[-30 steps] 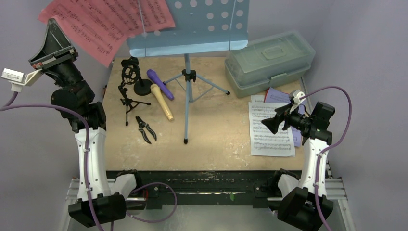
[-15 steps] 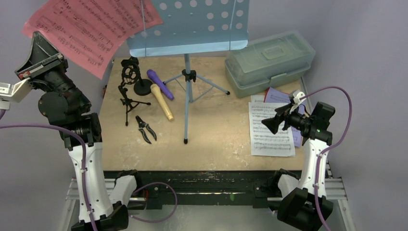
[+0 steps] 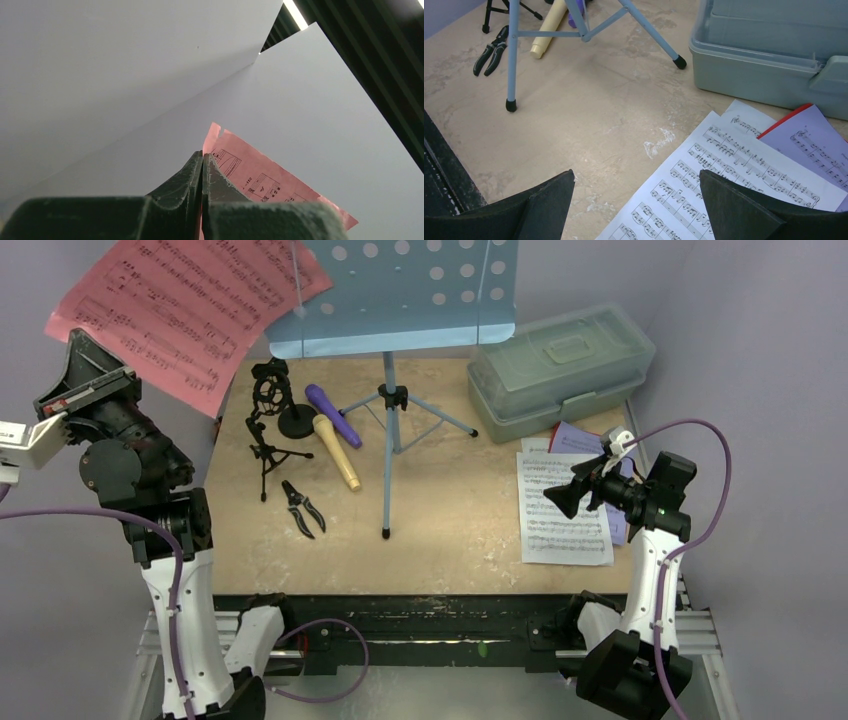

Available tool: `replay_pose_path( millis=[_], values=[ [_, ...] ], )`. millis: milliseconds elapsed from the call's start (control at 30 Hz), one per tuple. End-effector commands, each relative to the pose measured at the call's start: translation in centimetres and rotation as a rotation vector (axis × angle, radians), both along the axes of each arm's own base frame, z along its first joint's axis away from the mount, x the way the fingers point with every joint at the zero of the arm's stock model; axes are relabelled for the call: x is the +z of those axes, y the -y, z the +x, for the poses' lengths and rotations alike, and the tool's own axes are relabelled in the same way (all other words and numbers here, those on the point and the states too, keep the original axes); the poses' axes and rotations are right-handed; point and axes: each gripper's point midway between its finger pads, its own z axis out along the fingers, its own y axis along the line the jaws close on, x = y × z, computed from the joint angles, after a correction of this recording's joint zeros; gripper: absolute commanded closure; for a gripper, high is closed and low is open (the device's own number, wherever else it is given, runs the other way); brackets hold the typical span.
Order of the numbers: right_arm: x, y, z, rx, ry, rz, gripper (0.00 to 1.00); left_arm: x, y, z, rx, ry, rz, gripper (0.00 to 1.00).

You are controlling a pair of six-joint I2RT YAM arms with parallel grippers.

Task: Pack up the instrument practice props
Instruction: Pick up the sheet music from the music stand, then place the sheet music at the center of the board.

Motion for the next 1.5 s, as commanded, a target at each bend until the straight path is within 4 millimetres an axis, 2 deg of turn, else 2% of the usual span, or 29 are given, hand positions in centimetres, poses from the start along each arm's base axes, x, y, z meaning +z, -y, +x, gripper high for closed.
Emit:
replay_pose_path(
  millis=[0,300,500,700,867,1000,1133,1267,1333,1467],
  values=[
    [1.2,0.2,0.4,-0.001,0.044,-0.025,0.01,-0.3,-0.4,-1.4,0.063,-0.037,0.019,1.0],
    [1.2,0.3,0.4,-0.002,0.044,-0.026,0.01,-2.7,-0.8,-2.8,0.127,-0.124,0.022,1.0],
    [1.2,0.3,0.4,-0.004,0.043,-0.028,0.01,-4.6,0.4,-2.6,0.084,-0.208,0.072,1.0],
    [1.1,0.3,0.4,-0.005,0.043,-0.028,0.01,-7.9,1.9,-3.5,0.039,-0.328,0.151,1.0],
    [1.1,0.3,0.5,-0.004,0.04,-0.026,0.01,-9.9,4.3,-4.4,-0.055,-0.423,0.278,1.0],
    [1.0,0.4,0.5,-0.006,0.037,-0.026,0.01,-11.3,7.2,-4.8,-0.173,-0.489,0.448,1.0],
    [1.0,0.4,0.5,-0.008,0.038,-0.028,0.01,-13.0,9.9,-5.3,-0.294,-0.51,0.563,1.0],
    [0.9,0.5,0.6,-0.011,0.038,-0.031,0.01,-14.4,11.5,-6.6,-0.369,-0.516,0.623,1.0],
    [0.9,0.5,0.6,-0.01,0.038,-0.029,0.01,-14.9,13.1,-6.9,-0.444,-0.515,0.69,1.0],
    [0.8,0.4,0.6,-0.002,0.031,-0.021,0.01,-16.1,17.6,-6.7,-0.662,-0.487,0.86,1.0]
  ],
)
